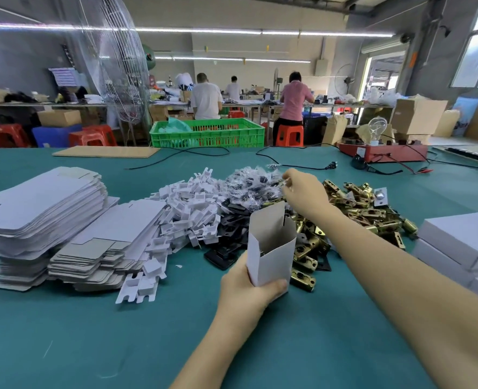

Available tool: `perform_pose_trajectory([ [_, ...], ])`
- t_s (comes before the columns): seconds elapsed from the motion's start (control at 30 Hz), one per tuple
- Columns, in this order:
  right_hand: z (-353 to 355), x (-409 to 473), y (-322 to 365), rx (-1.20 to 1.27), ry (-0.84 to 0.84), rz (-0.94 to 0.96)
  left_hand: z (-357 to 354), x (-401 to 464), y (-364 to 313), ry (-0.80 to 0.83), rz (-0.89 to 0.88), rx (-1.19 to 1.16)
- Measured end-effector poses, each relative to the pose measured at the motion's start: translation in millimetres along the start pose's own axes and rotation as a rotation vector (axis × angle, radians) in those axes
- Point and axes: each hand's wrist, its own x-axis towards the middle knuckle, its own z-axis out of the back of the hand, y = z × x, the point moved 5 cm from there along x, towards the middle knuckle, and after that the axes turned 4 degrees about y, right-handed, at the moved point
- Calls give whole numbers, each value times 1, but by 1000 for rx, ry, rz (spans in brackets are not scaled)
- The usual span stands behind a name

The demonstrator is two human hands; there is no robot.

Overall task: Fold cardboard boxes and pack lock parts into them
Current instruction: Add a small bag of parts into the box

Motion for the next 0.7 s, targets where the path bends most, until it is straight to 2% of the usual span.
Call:
perform_pose_trajectory([
  [0.13, -30, 29, 1, -294, 193, 67, 0, 1, -1, 3, -15, 12],
  [0.3, -46, 39, -11, -513, 211, 25, 0, 3, 0, 2, -12, 2],
  [0.37, -45, 42, -10, -514, 209, -4, 1, 4, 1, -2, -3, 7],
  [0.5, -43, 37, -9, -388, 131, -13, 2, 3, 2, 4, 4, 14],
  [0.7, -8, 8, -12, 172, -101, -63, 4, 3, 3, 14, 5, 14],
])
